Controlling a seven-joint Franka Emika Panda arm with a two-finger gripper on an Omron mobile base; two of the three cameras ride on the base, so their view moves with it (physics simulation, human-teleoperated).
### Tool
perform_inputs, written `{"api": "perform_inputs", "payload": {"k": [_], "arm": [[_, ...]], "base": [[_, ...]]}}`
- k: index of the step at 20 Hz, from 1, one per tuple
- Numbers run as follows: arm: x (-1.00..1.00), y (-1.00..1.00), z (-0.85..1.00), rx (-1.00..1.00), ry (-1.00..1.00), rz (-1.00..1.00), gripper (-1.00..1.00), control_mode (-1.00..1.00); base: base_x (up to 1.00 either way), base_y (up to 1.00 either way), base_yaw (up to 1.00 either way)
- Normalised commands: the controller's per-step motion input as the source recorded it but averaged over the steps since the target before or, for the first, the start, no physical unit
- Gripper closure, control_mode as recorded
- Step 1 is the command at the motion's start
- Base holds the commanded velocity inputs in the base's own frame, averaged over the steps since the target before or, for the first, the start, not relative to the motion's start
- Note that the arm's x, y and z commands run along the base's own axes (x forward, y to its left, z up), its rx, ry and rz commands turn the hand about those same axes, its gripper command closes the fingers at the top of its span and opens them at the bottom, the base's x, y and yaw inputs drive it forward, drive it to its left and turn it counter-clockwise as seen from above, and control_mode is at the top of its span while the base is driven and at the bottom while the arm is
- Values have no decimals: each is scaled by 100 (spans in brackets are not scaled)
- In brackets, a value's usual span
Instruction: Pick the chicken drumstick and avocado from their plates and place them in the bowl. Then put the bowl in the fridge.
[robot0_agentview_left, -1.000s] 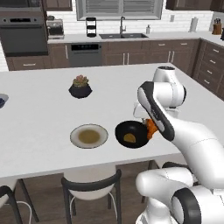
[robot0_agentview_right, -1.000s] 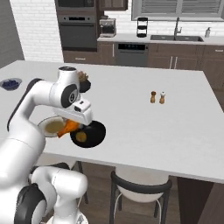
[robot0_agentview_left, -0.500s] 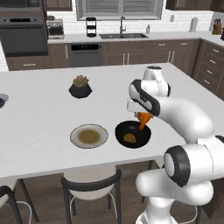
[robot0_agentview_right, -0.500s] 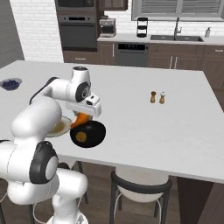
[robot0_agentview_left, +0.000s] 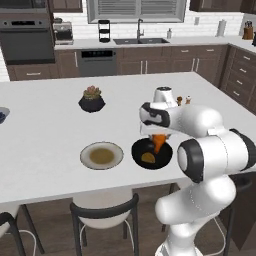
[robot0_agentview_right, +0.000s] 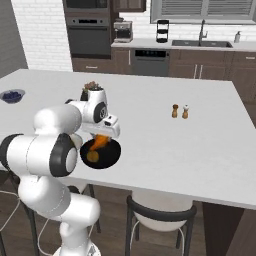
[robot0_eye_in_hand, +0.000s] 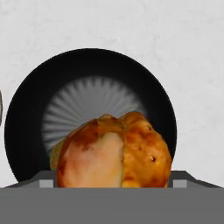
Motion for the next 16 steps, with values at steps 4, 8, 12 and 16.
{"api": "perform_inputs", "payload": {"k": [4, 8, 12, 16], "arm": [[5, -2, -48, 0, -1, 0, 100, -100], [3, 0, -34, 0, -3, 0, 100, -100], [8, 0, -27, 0, -3, 0, 100, -100], [28, 0, -18, 0, 0, 0, 100, -100]], "base": [[0, 0, 0], [0, 0, 0], [0, 0, 0], [0, 0, 0]]}}
